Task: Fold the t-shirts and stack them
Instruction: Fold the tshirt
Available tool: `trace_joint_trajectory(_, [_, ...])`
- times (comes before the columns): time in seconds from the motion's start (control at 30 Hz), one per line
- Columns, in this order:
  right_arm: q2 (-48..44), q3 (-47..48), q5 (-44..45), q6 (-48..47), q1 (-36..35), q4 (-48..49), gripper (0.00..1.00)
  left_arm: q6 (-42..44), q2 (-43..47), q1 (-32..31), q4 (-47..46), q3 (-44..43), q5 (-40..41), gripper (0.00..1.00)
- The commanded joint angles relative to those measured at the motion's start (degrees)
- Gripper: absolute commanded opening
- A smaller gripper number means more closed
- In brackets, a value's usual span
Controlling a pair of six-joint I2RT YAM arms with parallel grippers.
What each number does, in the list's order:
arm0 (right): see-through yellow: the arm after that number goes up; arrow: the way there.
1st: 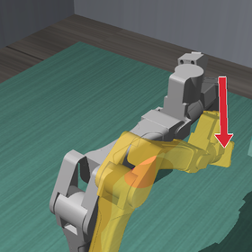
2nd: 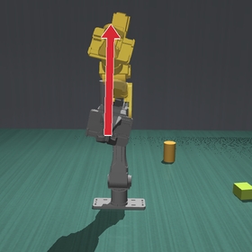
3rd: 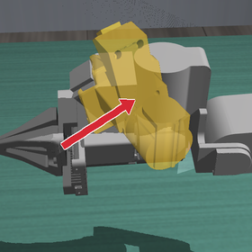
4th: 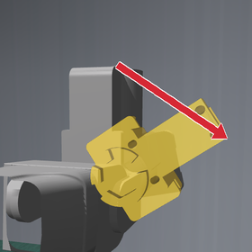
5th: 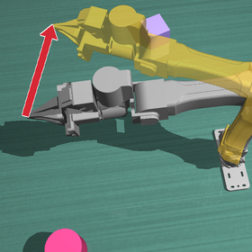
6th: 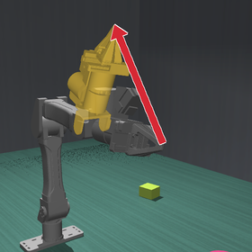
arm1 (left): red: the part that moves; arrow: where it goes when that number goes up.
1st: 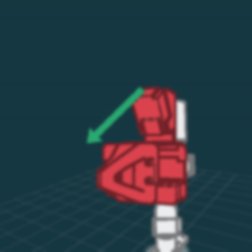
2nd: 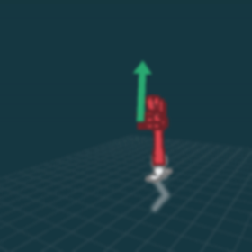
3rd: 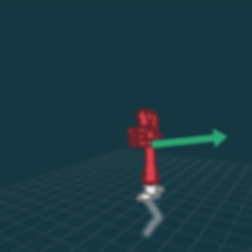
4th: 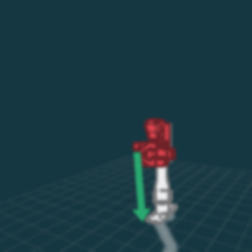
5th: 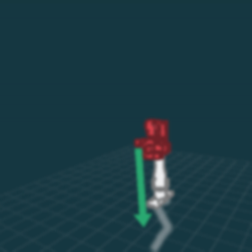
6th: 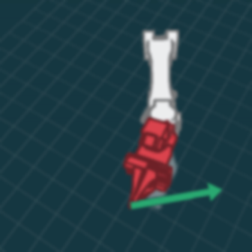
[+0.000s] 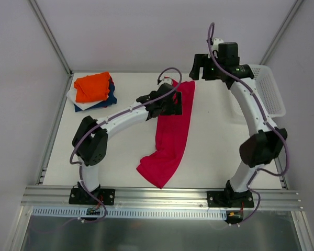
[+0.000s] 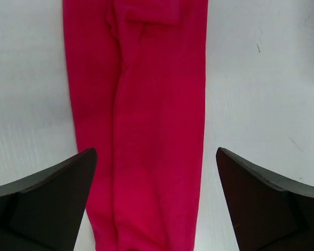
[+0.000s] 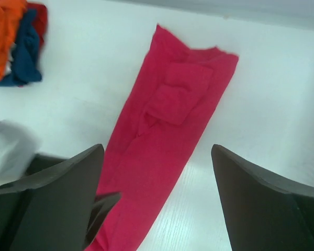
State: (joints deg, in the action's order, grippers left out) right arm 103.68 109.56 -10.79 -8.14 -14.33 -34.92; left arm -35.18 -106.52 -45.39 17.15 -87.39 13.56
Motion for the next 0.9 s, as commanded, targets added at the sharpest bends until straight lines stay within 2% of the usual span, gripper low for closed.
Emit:
trace_joint_trajectory(0.0, [-9.7, -4.4, 3.6, 0.1, 0.2, 1.1, 0.88, 7.5, -4.9, 1.8, 4.2, -8.8, -4.4, 0.99])
trace_joint_trajectory(0.2, [-23.2, -13.8, 6.7, 0.8, 0.2, 1.8, 0.88, 9.6, -14.2, 5.4, 7.7, -18.7, -5.5, 0.99])
trace_joint_trajectory(0.23, [-25.0, -15.2, 7.1, 1.3, 0.1, 2.0, 0.88, 10.0, -16.9, 6.9, 8.4, -22.1, -6.0, 0.96])
trace_joint_trajectory(0.4, [-34.8, -21.1, 6.5, 2.3, -0.4, 2.7, 0.88, 11.5, -22.4, 10.5, 11.5, -30.3, -8.0, 0.93])
trace_joint_trajectory(0.6, [-40.0, -25.6, 7.9, 2.8, -3.5, 2.3, 0.88, 15.3, -27.9, 12.9, 12.1, -40.3, -8.2, 0.92])
trace_joint_trajectory(0.77, [-42.1, -30.1, 9.2, 3.7, -6.2, 2.9, 0.88, 17.0, -32.6, 13.6, 12.0, -47.9, -11.4, 0.91])
trace_joint_trajectory(0.8, [-42.2, -30.5, 10.1, 3.8, -7.0, 2.9, 0.88, 17.2, -34.0, 13.6, 11.8, -50.1, -11.9, 0.85])
trace_joint_trajectory(0.87, [-42.8, -31.9, 10.4, 4.1, -7.8, 3.2, 0.88, 17.1, -35.2, 13.7, 10.8, -51.9, -13.4, 0.80])
